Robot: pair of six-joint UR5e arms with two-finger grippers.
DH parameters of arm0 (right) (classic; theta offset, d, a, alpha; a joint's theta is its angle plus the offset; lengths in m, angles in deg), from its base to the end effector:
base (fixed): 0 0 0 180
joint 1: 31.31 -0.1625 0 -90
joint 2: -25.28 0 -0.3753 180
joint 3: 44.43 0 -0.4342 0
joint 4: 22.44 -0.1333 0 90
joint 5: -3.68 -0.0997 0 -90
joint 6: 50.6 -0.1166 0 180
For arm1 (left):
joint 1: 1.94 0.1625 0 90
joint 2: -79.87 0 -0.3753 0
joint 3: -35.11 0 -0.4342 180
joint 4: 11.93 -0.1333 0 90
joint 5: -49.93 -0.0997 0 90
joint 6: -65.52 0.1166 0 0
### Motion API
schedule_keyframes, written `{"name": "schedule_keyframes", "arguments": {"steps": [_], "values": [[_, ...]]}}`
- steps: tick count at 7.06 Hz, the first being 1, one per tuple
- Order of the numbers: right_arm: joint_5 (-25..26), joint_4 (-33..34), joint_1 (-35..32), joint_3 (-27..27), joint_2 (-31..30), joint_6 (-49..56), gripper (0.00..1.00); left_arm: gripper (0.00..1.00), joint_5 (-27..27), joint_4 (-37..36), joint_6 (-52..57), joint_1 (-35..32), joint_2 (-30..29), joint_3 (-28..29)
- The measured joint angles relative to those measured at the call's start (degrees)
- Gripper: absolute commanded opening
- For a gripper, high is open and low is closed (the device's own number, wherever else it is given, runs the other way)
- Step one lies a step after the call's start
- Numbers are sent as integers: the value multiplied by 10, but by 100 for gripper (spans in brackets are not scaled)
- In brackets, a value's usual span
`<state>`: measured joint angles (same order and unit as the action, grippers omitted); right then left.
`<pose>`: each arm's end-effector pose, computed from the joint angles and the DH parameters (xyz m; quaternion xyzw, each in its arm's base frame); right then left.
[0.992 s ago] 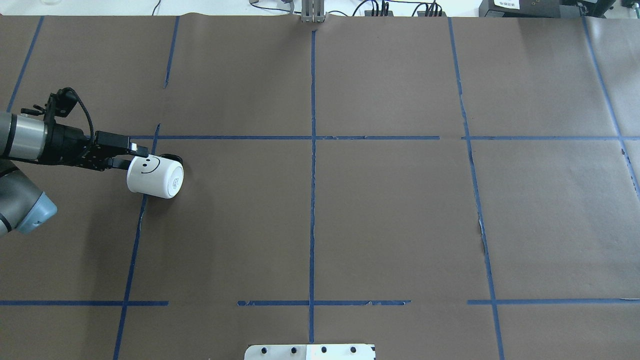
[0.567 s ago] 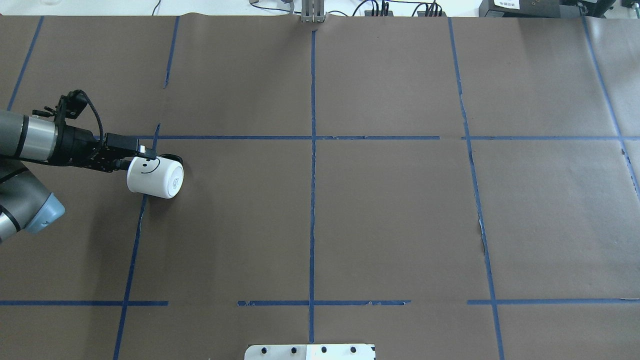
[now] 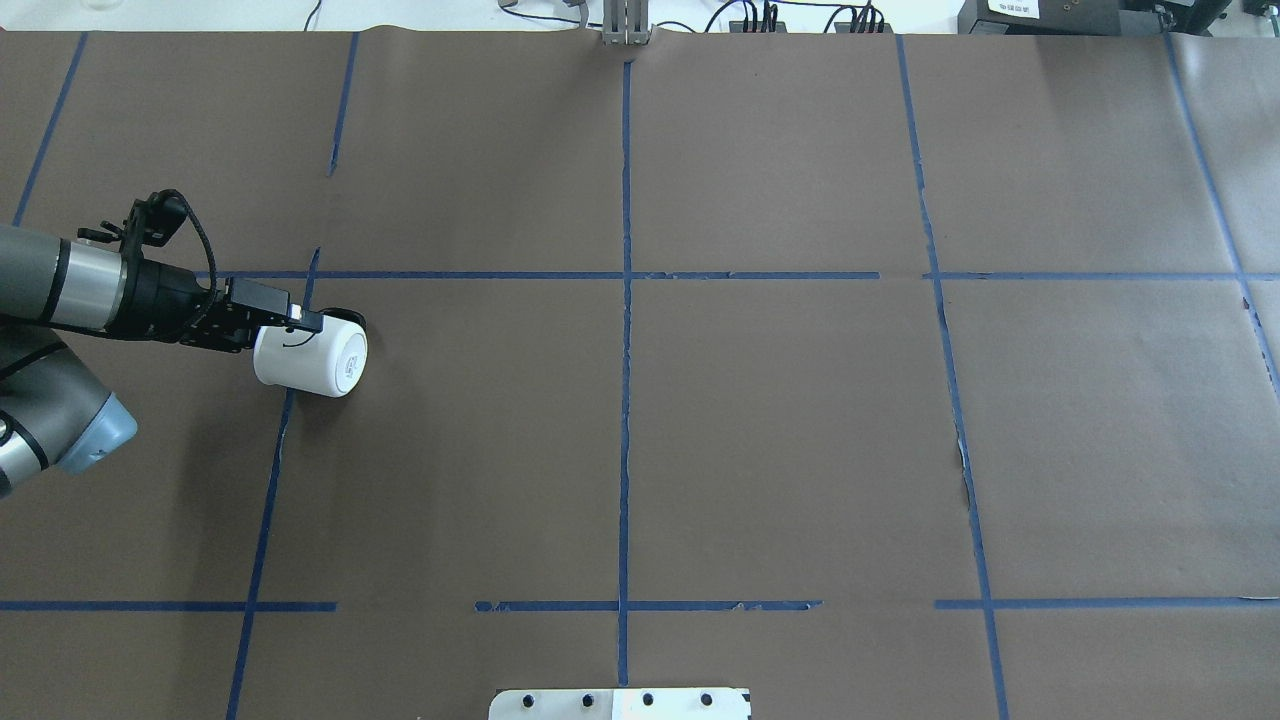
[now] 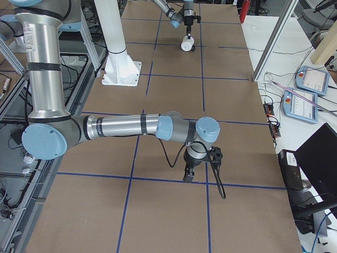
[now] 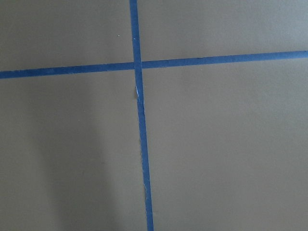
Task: Flip mug
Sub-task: 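Insert the left gripper into the mug rim and close on it, then lift the mug with the left gripper and carry it toward the table center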
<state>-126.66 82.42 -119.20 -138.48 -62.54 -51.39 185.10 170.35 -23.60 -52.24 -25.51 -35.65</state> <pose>0.0382 -0.5329 0.5932 -0.0793 -0.3419 0.0152 0.9362 0.3556 -0.5076 0.4562 0.0298 0.6996 -0.0334 0.7132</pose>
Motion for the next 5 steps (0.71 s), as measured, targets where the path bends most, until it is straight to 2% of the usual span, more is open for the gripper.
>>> {"name": "schedule_keyframes", "arguments": {"steps": [4, 5], "values": [[0, 0, 0, 0, 0, 0, 100, 18, 1, 0, -6, 1, 0, -6], [0, 0, 0, 0, 0, 0, 100, 12, 1, 0, -18, 1, 0, -12]]}}
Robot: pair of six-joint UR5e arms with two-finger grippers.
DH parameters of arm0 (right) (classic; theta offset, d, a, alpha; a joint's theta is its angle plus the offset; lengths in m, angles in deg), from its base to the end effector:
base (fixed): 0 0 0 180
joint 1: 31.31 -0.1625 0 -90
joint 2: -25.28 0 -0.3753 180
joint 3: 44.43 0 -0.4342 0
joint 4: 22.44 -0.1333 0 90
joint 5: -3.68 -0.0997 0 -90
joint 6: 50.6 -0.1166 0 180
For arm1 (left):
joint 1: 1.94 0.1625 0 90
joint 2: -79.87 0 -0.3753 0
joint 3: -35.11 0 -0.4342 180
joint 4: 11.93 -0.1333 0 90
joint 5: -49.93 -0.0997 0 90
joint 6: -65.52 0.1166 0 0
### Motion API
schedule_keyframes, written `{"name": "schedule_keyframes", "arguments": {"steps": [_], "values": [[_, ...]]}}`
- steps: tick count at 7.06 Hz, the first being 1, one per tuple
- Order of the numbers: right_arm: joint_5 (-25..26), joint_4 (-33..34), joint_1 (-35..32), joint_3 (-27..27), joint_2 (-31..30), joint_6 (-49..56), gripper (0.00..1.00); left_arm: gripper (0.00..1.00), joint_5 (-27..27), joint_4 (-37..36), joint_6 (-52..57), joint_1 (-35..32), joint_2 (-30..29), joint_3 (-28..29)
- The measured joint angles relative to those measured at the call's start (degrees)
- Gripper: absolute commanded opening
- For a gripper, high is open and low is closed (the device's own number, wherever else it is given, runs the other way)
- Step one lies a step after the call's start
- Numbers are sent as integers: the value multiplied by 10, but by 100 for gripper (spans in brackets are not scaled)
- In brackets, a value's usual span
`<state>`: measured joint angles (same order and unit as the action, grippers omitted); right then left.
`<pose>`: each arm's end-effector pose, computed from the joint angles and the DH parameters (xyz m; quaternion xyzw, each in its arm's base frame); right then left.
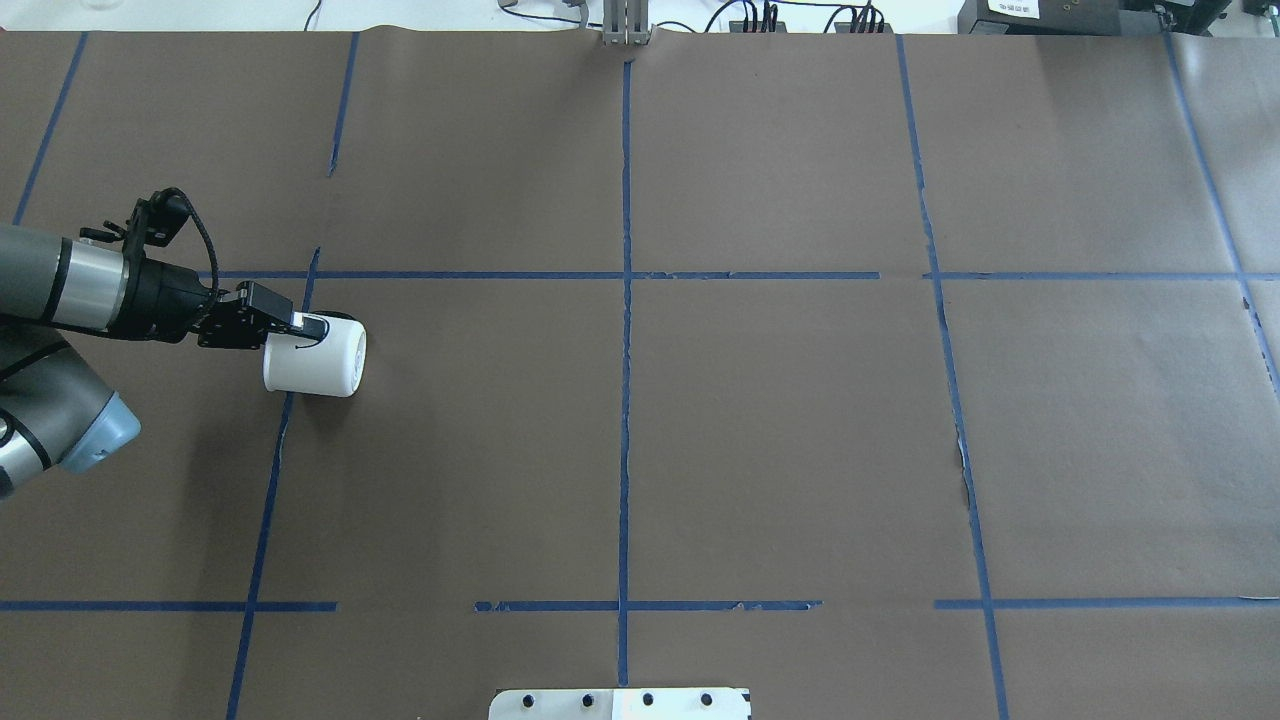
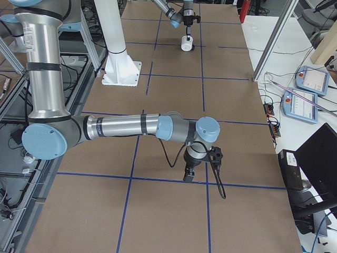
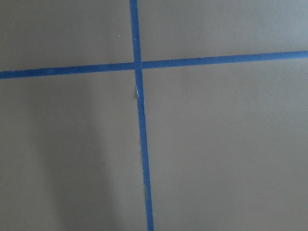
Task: Flip mug
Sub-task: 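Lift the mug with the left gripper and carry it toward the table center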
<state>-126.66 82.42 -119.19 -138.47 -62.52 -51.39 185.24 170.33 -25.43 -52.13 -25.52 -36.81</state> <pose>0.0381 -0.5331 0.5931 -0.0793 -0.3419 0.0150 0.9363 0.3557 -0.5055 0.4456 0.0223 0.7049 -0.0379 0.7080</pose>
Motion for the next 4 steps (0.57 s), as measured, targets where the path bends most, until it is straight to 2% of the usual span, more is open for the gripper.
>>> {"name": "schedule_keyframes", "arguments": {"steps": [2, 4], "values": [[0, 0, 0, 0, 0, 0, 100, 0, 1, 0, -32, 0, -1, -17], [0, 0, 0, 0, 0, 0, 100, 0, 3, -1, -59, 0, -4, -35]]}}
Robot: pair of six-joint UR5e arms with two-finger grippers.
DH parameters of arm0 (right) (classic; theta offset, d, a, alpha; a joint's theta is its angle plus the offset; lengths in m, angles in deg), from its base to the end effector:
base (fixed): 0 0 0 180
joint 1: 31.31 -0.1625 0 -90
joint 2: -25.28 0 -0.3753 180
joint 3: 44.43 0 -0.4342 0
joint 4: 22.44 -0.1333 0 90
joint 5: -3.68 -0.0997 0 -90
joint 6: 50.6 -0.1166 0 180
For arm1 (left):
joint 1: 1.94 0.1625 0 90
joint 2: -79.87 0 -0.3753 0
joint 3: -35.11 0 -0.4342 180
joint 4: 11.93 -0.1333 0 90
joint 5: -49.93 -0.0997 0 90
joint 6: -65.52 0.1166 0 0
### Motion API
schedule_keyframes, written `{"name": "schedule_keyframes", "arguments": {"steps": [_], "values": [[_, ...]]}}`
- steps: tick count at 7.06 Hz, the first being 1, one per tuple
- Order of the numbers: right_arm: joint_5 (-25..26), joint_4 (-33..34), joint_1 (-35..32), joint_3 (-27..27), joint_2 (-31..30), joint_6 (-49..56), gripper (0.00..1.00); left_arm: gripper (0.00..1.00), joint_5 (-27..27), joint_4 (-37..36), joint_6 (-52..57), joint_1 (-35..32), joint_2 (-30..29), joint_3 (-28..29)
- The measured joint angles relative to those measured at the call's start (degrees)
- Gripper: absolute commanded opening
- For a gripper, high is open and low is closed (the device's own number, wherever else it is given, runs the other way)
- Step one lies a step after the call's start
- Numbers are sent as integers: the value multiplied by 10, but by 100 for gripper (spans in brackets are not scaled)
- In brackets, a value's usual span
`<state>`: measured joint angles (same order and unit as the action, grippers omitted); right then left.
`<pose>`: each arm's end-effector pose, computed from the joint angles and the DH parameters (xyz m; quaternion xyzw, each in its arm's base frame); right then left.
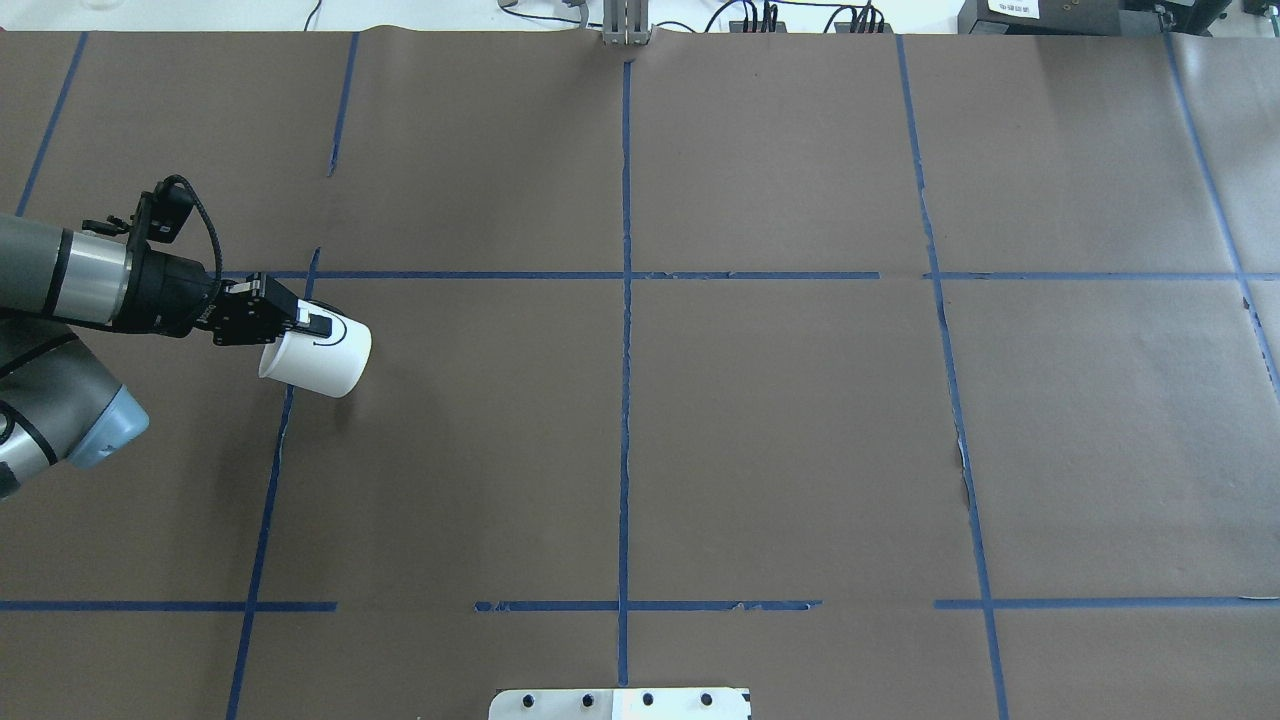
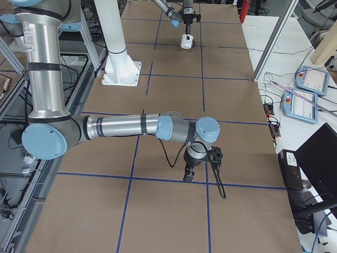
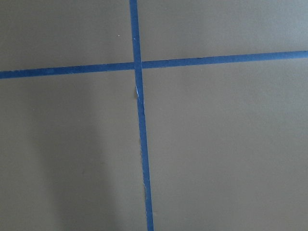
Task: Flip mug
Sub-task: 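Lift the mug with the left gripper and carry it toward the table center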
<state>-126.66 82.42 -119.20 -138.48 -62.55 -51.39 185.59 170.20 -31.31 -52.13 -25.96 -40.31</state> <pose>0.0382 -0.5328 0.5933 -0.0794 -0.3419 0.0152 0.9362 0.3535 -0.5020 0.4098 0.0004 0.7215 -0.0537 0.6903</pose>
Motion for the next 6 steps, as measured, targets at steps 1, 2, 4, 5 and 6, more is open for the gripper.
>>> {"name": "schedule_keyframes", "arguments": {"steps": [1, 2, 4, 5, 6], "values": [[0, 0, 0, 0, 0, 0, 100, 0, 2, -3, -10, 0, -2, -11], [0, 0, 0, 0, -1, 0, 100, 0, 7, -9, -17, 0, -7, -22], [0, 0, 0, 0, 0, 0, 100, 0, 12, -45, -19, 0, -23, -53], [0, 0, 0, 0, 0, 0, 100, 0, 8, -76, -17, 2, -34, -70], [0, 0, 0, 0, 0, 0, 100, 0, 0, -109, -14, 6, -47, -83]]}}
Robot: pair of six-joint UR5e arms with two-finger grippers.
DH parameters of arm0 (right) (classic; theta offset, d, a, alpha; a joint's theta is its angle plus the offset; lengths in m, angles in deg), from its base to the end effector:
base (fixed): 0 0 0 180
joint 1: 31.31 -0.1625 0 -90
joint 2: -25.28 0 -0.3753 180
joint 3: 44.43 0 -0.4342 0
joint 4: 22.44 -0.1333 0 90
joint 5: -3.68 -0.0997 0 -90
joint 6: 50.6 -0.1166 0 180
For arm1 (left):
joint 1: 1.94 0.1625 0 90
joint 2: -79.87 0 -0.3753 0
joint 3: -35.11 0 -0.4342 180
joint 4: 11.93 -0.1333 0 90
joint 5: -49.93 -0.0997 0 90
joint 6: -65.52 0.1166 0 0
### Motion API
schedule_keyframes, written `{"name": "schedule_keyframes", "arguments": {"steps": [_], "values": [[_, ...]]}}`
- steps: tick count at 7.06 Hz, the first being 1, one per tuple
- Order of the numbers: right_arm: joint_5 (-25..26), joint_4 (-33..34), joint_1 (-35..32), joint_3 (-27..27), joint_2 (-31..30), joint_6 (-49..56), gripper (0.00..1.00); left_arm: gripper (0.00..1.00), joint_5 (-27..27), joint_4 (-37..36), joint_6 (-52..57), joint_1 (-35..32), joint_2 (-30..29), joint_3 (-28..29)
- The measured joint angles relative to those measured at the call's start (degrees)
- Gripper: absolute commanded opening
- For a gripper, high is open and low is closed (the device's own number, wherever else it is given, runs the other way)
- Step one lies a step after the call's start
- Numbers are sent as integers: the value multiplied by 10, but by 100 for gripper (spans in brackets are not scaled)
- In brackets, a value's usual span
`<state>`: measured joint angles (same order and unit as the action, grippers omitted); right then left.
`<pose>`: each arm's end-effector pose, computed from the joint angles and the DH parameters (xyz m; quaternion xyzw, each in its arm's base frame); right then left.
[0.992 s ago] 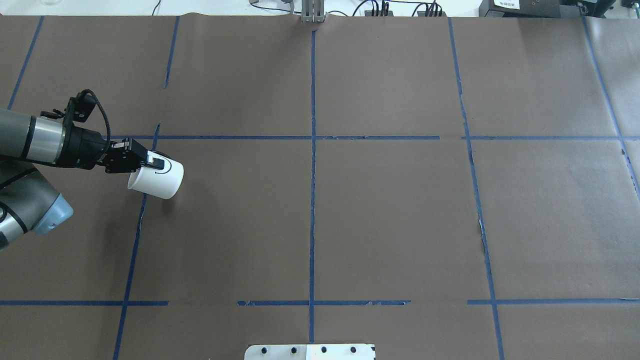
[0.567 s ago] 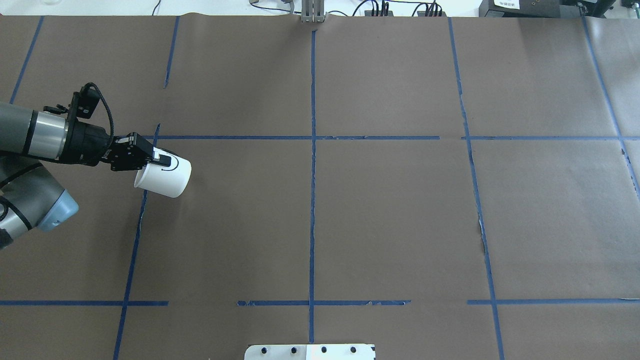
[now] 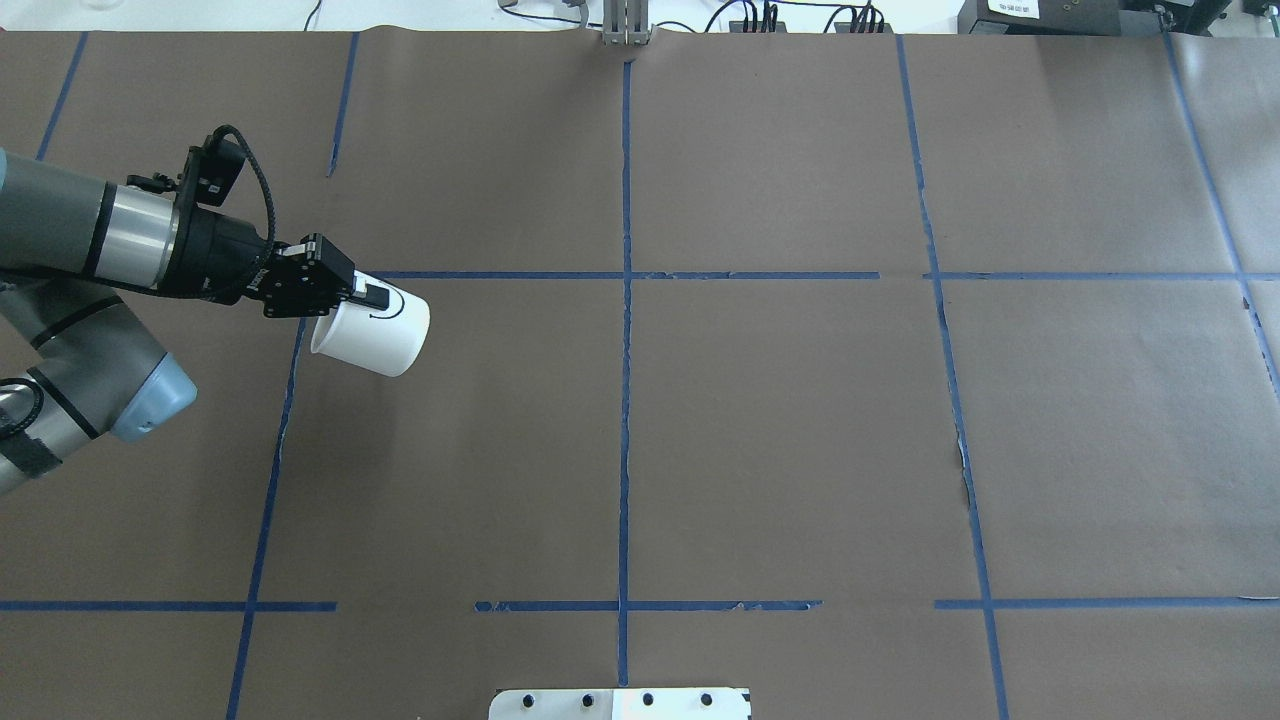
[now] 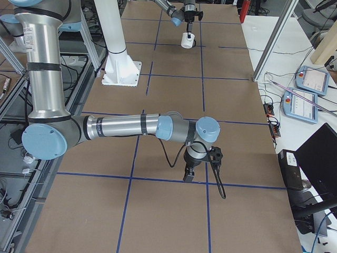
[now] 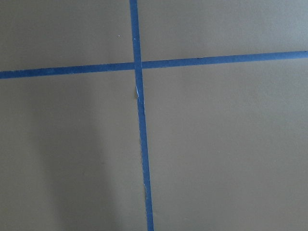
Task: Flip mug
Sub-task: 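Lift the mug with the left gripper and carry it toward the table center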
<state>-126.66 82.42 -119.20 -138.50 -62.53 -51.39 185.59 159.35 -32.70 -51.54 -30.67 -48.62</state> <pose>0.0382 -0.5330 0.5930 -0.0791 -0.3419 0.0151 0.9363 0.3664 -0.5075 0.2998 -0.0028 0.7306 -0.0479 0.6811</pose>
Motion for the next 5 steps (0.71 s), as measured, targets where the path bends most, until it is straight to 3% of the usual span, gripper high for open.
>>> {"name": "schedule_keyframes", "arguments": {"steps": [3, 5], "values": [[0, 0, 0, 0, 0, 0, 100, 0, -73, -123, 45, 38, -42, -49], [0, 0, 0, 0, 0, 0, 100, 0, -139, -305, 127, 75, -94, -100]]}}
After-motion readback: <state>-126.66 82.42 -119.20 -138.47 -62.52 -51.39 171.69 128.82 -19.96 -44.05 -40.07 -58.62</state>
